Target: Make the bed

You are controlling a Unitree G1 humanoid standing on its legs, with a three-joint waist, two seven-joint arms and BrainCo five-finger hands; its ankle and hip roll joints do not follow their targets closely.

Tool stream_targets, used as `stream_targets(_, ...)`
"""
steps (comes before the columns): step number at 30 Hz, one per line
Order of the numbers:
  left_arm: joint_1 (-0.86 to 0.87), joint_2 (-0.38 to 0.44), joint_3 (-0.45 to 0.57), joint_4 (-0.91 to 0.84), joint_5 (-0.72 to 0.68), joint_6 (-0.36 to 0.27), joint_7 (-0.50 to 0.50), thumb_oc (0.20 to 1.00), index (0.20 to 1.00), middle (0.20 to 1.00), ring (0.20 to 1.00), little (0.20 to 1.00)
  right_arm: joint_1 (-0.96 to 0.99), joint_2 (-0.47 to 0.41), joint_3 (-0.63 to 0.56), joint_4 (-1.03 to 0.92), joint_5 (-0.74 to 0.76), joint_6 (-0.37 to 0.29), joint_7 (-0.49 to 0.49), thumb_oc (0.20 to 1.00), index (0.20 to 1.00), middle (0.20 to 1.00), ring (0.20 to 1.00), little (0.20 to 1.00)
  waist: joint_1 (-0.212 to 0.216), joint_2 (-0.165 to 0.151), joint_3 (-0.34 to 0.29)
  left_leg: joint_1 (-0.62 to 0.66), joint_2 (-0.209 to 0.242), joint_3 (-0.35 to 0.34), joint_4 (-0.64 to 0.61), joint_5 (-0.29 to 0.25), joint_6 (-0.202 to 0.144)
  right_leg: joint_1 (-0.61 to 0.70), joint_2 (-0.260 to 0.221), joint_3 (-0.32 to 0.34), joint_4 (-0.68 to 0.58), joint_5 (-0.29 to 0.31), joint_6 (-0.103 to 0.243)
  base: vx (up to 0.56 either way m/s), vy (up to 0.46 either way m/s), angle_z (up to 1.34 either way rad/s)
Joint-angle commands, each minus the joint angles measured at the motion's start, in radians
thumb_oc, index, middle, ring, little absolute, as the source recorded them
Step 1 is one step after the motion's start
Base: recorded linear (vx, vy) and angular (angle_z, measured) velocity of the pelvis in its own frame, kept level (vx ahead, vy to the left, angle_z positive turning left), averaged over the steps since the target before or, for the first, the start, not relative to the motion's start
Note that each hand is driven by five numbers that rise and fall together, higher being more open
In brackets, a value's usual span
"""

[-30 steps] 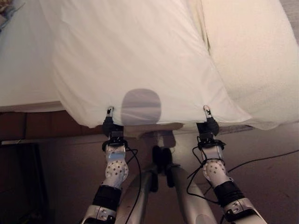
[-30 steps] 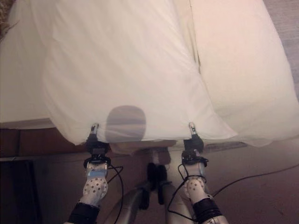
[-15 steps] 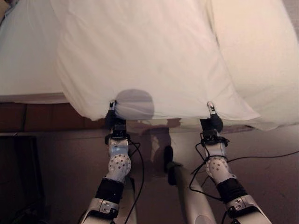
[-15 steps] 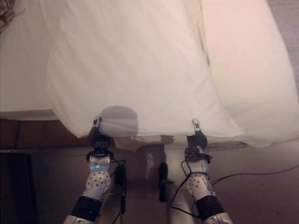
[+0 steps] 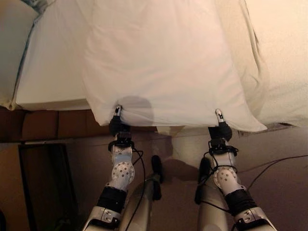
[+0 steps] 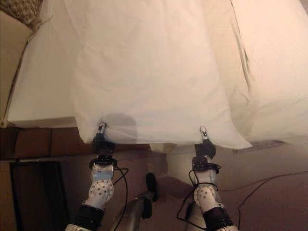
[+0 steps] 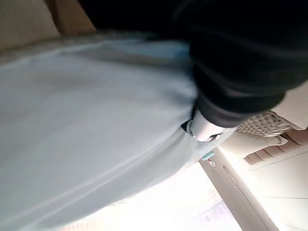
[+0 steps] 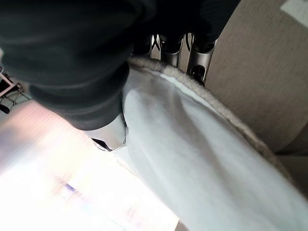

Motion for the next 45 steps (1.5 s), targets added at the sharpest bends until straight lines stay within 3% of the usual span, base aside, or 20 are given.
stream_targets(1, 0.054, 0.075, 0.105, -0.074, 0.058, -0.075, 0.024, 0.2, 0.2, 0.2, 0.2, 0.2, 0.091, -0.027, -0.071, -0.021, 0.021, -0.106, -0.005, 0.2, 0.2, 0.2, 0.2, 0.2, -0.031, -0.04, -0.045, 0.037, -0.05, 0.031, 0.01, -0.053, -0.086, 0.025, 0.097, 0.057, -0.197, 0.167, 0.017, 0.02, 0.022, 0.06)
stream_targets(11, 0.075, 0.032, 0.098, -0.073, 0.037, -0.081, 0.051, 0.2, 0.2, 0.2, 0.2, 0.2, 0.09, -0.065, -0.092, -0.018, 0.022, -0.09, -0.015, 0.2, 0.2, 0.2, 0.2, 0.2, -0.029, 0.007, -0.072, 0.005, -0.032, 0.048, 0.028, -0.044, -0.087, 0.042, 0.089, 0.06, -0.241, 0.18, 0.01, -0.02, -0.085, 0.07)
stream_targets(16, 0.085, 0.015, 0.091, -0.07, 0.033, -0.077, 0.033, 0.2, 0.2, 0.2, 0.2, 0.2, 0.085, -0.078, -0.096, -0.01, 0.013, -0.085, -0.012, 0.2, 0.2, 0.2, 0.2, 0.2, -0.017, 0.0, -0.049, -0.044, -0.029, 0.009, 0.215, -0.005, -0.163, 0.106, 0.075, 0.035, -0.237, 0.16, -0.016, -0.02, -0.138, 0.27)
stream_targets(18, 0.089, 0.016, 0.101, -0.075, 0.04, -0.082, 0.033, 0.2, 0.2, 0.2, 0.2, 0.2, 0.077, -0.087, -0.086, -0.004, -0.008, -0.079, -0.013, 0.2, 0.2, 0.2, 0.2, 0.2, -0.007, -0.011, -0.051, -0.044, -0.035, -0.041, 0.24, -0.026, -0.156, 0.102, 0.072, 0.037, -0.217, 0.158, -0.02, -0.02, -0.042, 0.29)
stream_targets(22, 0.101, 0.029, 0.124, -0.1, 0.055, -0.092, 0.04, 0.2, 0.2, 0.2, 0.2, 0.2, 0.058, -0.086, -0.067, 0.007, -0.006, -0.079, -0.007, 0.2, 0.2, 0.2, 0.2, 0.2, 0.003, -0.041, -0.064, -0.03, 0.082, -0.093, 0.194, -0.052, -0.126, 0.083, 0.042, 0.062, -0.195, 0.143, -0.013, 0.01, 0.031, 0.04)
stream_targets(23, 0.1, 0.039, 0.143, -0.118, 0.068, -0.11, 0.049, 0.2, 0.2, 0.2, 0.2, 0.2, 0.054, -0.082, -0.065, 0.008, 0.002, -0.081, -0.003, 0.2, 0.2, 0.2, 0.2, 0.2, 0.019, -0.04, -0.069, -0.009, 0.153, -0.175, 0.063, 0.021, -0.137, 0.056, 0.037, 0.078, -0.173, 0.136, -0.003, 0.03, 0.236, -0.02)
stream_targets(25, 0.092, 0.05, 0.161, -0.11, 0.067, -0.123, 0.057, 0.2, 0.2, 0.2, 0.2, 0.2, 0.041, -0.082, -0.066, 0.019, 0.015, -0.086, -0.001, 0.2, 0.2, 0.2, 0.2, 0.2, 0.036, -0.03, -0.07, 0.006, 0.232, -0.224, -0.09, 0.129, -0.18, 0.025, 0.035, 0.094, -0.134, 0.119, 0.008, 0.01, 0.335, -0.1)
stream_targets(28, 0.068, 0.065, 0.169, -0.088, 0.062, -0.128, 0.064, 0.2, 0.2, 0.2, 0.2, 0.2, 0.043, -0.081, -0.069, 0.018, 0.03, -0.094, 0.003, 0.2, 0.2, 0.2, 0.2, 0.2, 0.032, -0.012, -0.082, 0.045, 0.265, -0.173, -0.197, 0.148, -0.202, 0.003, 0.009, 0.084, -0.107, 0.104, 0.025, 0.0, 0.297, -0.19)
stream_targets(30, 0.041, 0.078, 0.162, -0.06, 0.06, -0.135, 0.069, 0.2, 0.2, 0.2, 0.2, 0.2, 0.04, -0.067, -0.071, 0.019, 0.023, -0.102, -0.002, 0.2, 0.2, 0.2, 0.2, 0.2, 0.035, -0.011, -0.074, 0.026, 0.251, -0.147, -0.17, 0.131, -0.208, -0.013, -0.027, 0.074, -0.118, 0.136, 0.049, -0.03, 0.477, 0.05)
stream_targets(31, 0.021, 0.09, 0.139, -0.056, 0.068, -0.133, 0.072, 0.2, 0.2, 0.2, 0.2, 0.2, 0.045, -0.062, -0.08, 0.012, 0.022, -0.108, -0.005, 0.2, 0.2, 0.2, 0.2, 0.2, 0.023, -0.016, -0.069, -0.006, 0.22, -0.091, -0.074, 0.078, -0.2, 0.005, -0.098, 0.065, -0.157, 0.175, 0.083, 0.01, 0.34, 0.27)
stream_targets(32, 0.022, 0.09, 0.139, -0.055, 0.068, -0.133, 0.072, 0.2, 0.2, 0.2, 0.2, 0.2, 0.046, -0.062, -0.08, 0.012, 0.021, -0.108, -0.005, 0.2, 0.2, 0.2, 0.2, 0.2, 0.023, -0.017, -0.069, -0.012, 0.218, -0.092, -0.063, 0.071, -0.198, 0.005, -0.1, 0.066, -0.16, 0.177, 0.085, 0.04, 0.586, 0.54)
stream_targets(34, 0.011, 0.085, 0.12, -0.028, 0.047, -0.129, 0.056, 0.2, 0.2, 0.2, 0.2, 0.2, 0.063, -0.069, -0.087, 0.003, 0.001, -0.086, 0.007, 0.2, 0.2, 0.2, 0.2, 0.2, 0.002, -0.013, -0.057, -0.068, 0.126, -0.055, 0.131, -0.044, -0.161, 0.06, -0.227, 0.086, -0.261, 0.292, 0.119, 0.07, 0.69, 0.57)
stream_targets(35, 0.011, 0.085, 0.12, -0.028, 0.046, -0.129, 0.055, 0.2, 0.2, 0.2, 0.2, 0.2, 0.063, -0.069, -0.088, 0.003, 0.001, -0.086, 0.008, 0.2, 0.2, 0.2, 0.2, 0.2, 0.003, -0.013, -0.057, -0.07, 0.124, -0.054, 0.136, -0.047, -0.158, 0.062, -0.229, 0.087, -0.267, 0.295, 0.121, 0.09, 0.928, 0.51)
stream_targets(36, 0.037, 0.095, 0.123, -0.009, 0.059, -0.11, 0.037, 0.2, 0.2, 0.2, 0.2, 0.2, 0.052, -0.07, -0.09, 0.007, -0.025, -0.083, 0.006, 0.2, 0.2, 0.2, 0.2, 0.2, 0.007, -0.002, -0.049, -0.074, 0.095, -0.003, 0.18, -0.099, -0.13, 0.061, -0.308, 0.038, -0.342, 0.431, 0.129, 0.04, 0.504, 0.32)
stream_targets(37, 0.037, 0.095, 0.124, -0.009, 0.058, -0.11, 0.036, 0.2, 0.2, 0.2, 0.2, 0.2, 0.052, -0.07, -0.089, 0.006, -0.026, -0.083, 0.006, 0.2, 0.2, 0.2, 0.2, 0.2, 0.006, -0.004, -0.051, -0.078, 0.093, -0.002, 0.18, -0.096, -0.129, 0.059, -0.31, 0.039, -0.347, 0.437, 0.13, 0.07, 0.866, 0.01)
stream_targets(38, 0.054, 0.104, 0.125, -0.011, 0.079, -0.101, 0.034, 0.2, 0.2, 0.2, 0.2, 0.2, 0.043, -0.074, -0.071, 0.018, -0.046, -0.063, 0.01, 0.2, 0.2, 0.2, 0.2, 0.2, 0.029, -0.003, -0.052, -0.062, 0.096, 0.042, 0.187, -0.124, -0.121, 0.086, -0.312, -0.107, -0.379, 0.373, 0.11, 0.01, 0.49, -0.73)
stream_targets(40, 0.029, 0.101, 0.125, 0.019, 0.076, -0.105, 0.037, 0.2, 0.2, 0.2, 0.2, 0.2, 0.041, -0.073, -0.061, 0.03, -0.035, -0.06, 0.026, 0.2, 0.2, 0.2, 0.2, 0.2, -0.001, -0.007, -0.044, -0.05, 0.054, 0.032, 0.162, -0.111, -0.101, 0.053, -0.202, -0.033, -0.303, 0.271, 0.075, 0.0, 0.42, -0.94)
stream_targets(41, 0.028, 0.101, 0.125, 0.02, 0.075, -0.105, 0.036, 0.2, 0.2, 0.2, 0.2, 0.2, 0.04, -0.073, -0.061, 0.031, -0.034, -0.061, 0.026, 0.2, 0.2, 0.2, 0.2, 0.2, 0.0, -0.009, -0.045, -0.052, 0.053, 0.034, 0.16, -0.108, -0.101, 0.047, -0.203, -0.03, -0.297, 0.269, 0.075, -0.02, 0.275, -0.34)
stream_targets(42, 0.016, 0.091, 0.132, 0.038, 0.077, -0.111, 0.058, 0.2, 0.2, 0.2, 0.2, 0.2, 0.033, -0.069, -0.043, 0.044, -0.026, -0.067, 0.029, 0.2, 0.2, 0.2, 0.2, 0.2, -0.007, -0.009, -0.03, -0.026, 0.031, 0.043, 0.126, -0.102, -0.103, 0.004, -0.107, 0.012, -0.224, 0.205, 0.054, -0.03, 0.154, -0.08)
stream_targets(45, 0.0, 0.07, 0.134, 0.091, 0.092, -0.115, 0.088, 0.2, 0.2, 0.2, 0.2, 0.2, 0.034, -0.064, -0.015, 0.081, -0.018, -0.068, 0.045, 0.2, 0.2, 0.2, 0.2, 0.2, -0.015, -0.013, -0.016, -0.01, 0.006, 0.04, 0.102, -0.088, -0.1, -0.022, -0.04, 0.074, -0.175, 0.182, 0.039, -0.02, 0.144, -0.02)
